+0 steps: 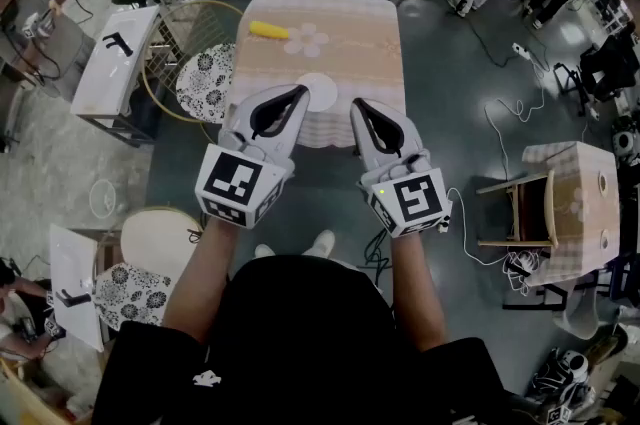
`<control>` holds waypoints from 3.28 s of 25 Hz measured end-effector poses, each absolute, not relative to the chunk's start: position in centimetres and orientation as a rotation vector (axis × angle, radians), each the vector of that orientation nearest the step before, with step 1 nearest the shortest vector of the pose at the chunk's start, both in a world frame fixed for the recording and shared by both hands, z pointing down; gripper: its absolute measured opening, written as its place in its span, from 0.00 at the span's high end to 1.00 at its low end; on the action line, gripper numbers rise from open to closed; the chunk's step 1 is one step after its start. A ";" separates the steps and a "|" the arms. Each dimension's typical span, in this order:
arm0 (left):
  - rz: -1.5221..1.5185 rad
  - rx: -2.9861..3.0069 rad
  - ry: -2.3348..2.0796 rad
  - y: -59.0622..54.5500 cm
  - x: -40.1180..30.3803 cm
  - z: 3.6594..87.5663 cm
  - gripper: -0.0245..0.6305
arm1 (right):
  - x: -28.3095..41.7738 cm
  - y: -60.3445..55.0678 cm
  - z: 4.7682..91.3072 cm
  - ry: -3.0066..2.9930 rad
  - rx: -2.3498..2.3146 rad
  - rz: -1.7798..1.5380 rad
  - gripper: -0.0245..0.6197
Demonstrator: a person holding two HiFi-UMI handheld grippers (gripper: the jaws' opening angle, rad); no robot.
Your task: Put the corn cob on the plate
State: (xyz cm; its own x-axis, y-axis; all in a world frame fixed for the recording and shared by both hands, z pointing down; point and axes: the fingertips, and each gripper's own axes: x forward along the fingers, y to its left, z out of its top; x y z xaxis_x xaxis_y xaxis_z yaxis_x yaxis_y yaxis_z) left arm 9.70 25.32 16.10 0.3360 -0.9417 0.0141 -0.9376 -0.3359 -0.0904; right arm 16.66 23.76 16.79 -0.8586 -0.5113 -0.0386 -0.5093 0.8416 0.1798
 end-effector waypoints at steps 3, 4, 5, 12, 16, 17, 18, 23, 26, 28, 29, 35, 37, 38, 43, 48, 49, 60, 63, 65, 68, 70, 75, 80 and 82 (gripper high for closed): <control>-0.094 -2.520 1.771 25.4 9.9 16.3 0.95 | 16.8 23.9 16.8 -3.000 0.840 -0.303 0.96; -0.095 -2.520 1.771 25.5 10.0 16.4 0.95 | 16.8 23.9 16.7 -3.003 0.848 -0.309 0.96; -0.097 -2.520 1.770 25.5 10.1 16.4 0.95 | 16.9 23.9 16.6 -3.010 0.856 -0.314 0.96; -0.107 -2.512 1.785 24.8 11.0 16.8 0.95 | 17.7 23.3 16.9 -3.022 0.840 -0.298 0.96; -0.113 -2.503 1.806 24.1 11.7 17.0 0.95 | 18.7 22.5 17.1 -3.023 0.827 -0.289 0.96; -0.115 -2.497 1.814 23.9 11.9 17.1 0.95 | 18.9 22.3 17.2 -3.024 0.822 -0.291 0.96; -0.115 -2.491 1.824 23.7 12.0 17.1 0.95 | 19.1 22.1 17.2 -3.025 0.816 -0.293 0.96; -0.120 -2.471 1.876 22.6 12.1 17.7 0.95 | 19.8 20.7 17.5 -3.034 0.776 -0.286 0.96; -0.119 -2.460 1.901 21.8 12.8 18.1 0.95 | 20.2 19.9 18.1 -3.031 0.731 -0.311 0.96; -0.119 -2.452 1.920 21.5 13.2 18.6 0.95 | 20.5 19.6 18.6 -3.030 0.712 -0.310 0.96; -0.122 -2.448 1.929 21.4 13.4 18.8 0.95 | 20.6 19.5 18.8 -3.032 0.702 -0.306 0.96; -0.147 -2.431 1.964 21.2 13.3 19.3 0.95 | 20.5 18.9 19.4 -3.046 0.664 -0.285 0.96; -0.153 -2.423 1.972 21.1 13.1 19.3 0.95 | 20.2 19.0 19.2 -3.052 0.641 -0.303 0.96; -0.154 -2.418 1.976 20.9 13.1 19.2 0.95 | 20.1 18.9 19.2 -3.057 0.630 -0.312 0.96; -0.150 -2.407 1.988 20.3 12.8 19.1 0.95 | 19.6 18.2 19.3 -3.067 0.606 -0.310 0.96; -0.146 -2.405 2.004 19.8 11.6 19.4 0.95 | 18.3 17.4 19.3 -3.066 0.586 -0.309 0.96; -0.143 -2.406 2.008 19.6 11.4 19.5 0.95 | 18.1 17.2 19.3 -3.066 0.586 -0.310 0.96; -0.167 -2.412 1.979 17.8 8.1 19.2 0.95 | 14.3 15.4 19.2 -3.074 0.575 -0.319 0.96; -0.154 -2.418 1.979 16.7 6.9 19.1 0.95 | 13.3 14.6 19.1 -3.065 0.587 -0.324 0.96; -0.136 -2.439 1.956 15.9 6.5 18.9 0.95 | 12.7 13.7 19.0 -3.059 0.595 -0.323 0.96; -0.136 -2.469 1.921 14.7 6.0 19.0 0.95 | 11.8 12.4 19.2 -3.050 0.611 -0.308 0.96; -0.140 -2.484 1.912 14.0 5.4 19.3 0.95 | 11.0 11.6 19.4 -3.044 0.616 -0.299 0.96; -0.140 -2.487 1.921 12.5 2.7 19.3 0.95 | 8.5 10.1 19.3 -3.035 0.614 -0.296 0.96; -0.129 -2.491 1.927 11.1 0.1 19.5 0.95 | 6.2 8.7 19.5 -3.023 0.618 -0.295 0.96; -0.128 -2.494 1.925 10.6 -0.7 19.5 0.95 | 5.5 8.1 19.5 -3.022 0.624 -0.296 0.96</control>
State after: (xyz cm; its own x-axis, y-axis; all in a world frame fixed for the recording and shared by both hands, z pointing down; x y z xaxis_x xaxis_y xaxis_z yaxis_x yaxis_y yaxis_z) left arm -0.71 10.56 19.54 0.2512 -0.9653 0.0715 -0.9662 -0.2544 -0.0406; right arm 5.46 8.13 19.52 -0.9182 -0.3961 0.0022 -0.3881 0.9009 0.1944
